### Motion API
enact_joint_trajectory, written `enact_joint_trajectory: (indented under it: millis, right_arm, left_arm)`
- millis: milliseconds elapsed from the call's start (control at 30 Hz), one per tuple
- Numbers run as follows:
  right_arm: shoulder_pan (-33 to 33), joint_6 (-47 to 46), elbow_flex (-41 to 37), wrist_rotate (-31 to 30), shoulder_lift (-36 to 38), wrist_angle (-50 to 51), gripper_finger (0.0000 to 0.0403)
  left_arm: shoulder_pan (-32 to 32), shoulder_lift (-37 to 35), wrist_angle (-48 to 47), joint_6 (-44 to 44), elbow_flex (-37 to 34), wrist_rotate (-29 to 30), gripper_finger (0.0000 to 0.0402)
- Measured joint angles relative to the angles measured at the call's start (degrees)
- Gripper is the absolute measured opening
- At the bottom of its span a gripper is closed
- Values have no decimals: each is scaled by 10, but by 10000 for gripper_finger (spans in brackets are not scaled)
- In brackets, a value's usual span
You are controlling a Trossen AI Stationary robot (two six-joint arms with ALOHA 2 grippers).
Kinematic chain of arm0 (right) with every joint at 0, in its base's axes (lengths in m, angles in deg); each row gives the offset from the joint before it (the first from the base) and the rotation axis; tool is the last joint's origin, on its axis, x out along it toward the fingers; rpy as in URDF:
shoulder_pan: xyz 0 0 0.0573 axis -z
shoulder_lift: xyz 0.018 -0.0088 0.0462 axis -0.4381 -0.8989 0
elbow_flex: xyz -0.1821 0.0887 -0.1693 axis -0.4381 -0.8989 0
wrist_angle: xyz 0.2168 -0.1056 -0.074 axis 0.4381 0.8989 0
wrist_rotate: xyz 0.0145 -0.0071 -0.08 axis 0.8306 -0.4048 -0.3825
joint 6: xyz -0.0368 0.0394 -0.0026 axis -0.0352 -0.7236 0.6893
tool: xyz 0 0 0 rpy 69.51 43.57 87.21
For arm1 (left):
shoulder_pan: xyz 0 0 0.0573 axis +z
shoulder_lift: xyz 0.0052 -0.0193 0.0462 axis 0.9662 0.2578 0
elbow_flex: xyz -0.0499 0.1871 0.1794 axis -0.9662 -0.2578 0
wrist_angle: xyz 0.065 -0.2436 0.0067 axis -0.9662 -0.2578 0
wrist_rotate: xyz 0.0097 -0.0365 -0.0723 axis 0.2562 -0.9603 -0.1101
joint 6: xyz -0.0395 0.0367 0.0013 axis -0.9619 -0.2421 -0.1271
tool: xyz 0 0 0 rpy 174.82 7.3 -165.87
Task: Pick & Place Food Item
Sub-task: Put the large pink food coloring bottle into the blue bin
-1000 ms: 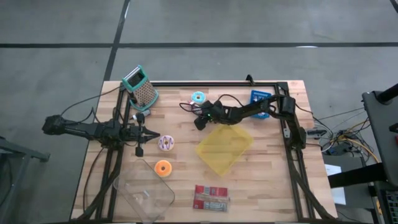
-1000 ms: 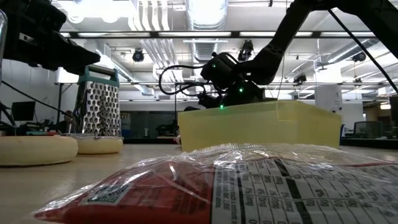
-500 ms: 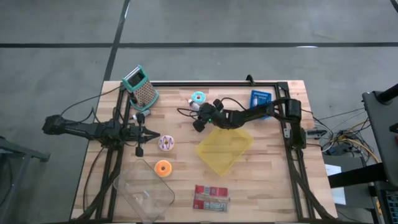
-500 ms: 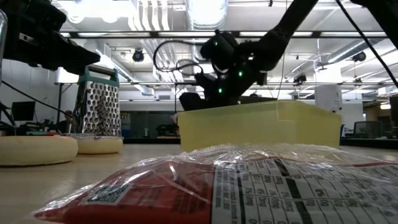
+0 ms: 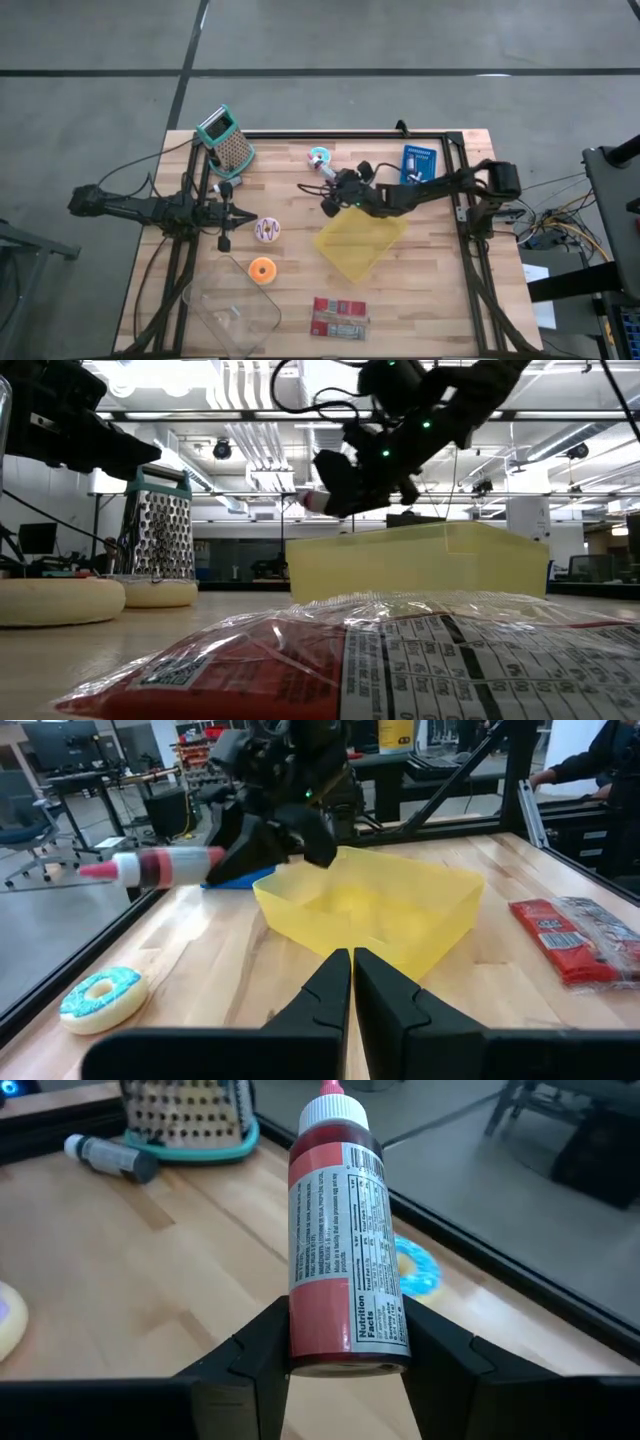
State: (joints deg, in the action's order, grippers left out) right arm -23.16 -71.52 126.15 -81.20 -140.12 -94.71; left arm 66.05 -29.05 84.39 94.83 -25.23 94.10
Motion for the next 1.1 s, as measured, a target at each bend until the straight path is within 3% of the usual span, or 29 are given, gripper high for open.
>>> enact_joint_trajectory:
  millis: [167, 633, 1100]
  right_arm:
    - [-21, -21, -45, -62, 61, 26, 148]
    - [-100, -245, -168, -240, 216, 161, 148]
    - [-92, -465, -139, -250, 277, 456, 148]
  left_arm:
    - [0, 0, 0, 0, 0, 0, 23]
    - [0, 0, 0, 0, 0, 1, 23]
    - [0, 0, 0, 0, 0, 0, 23]
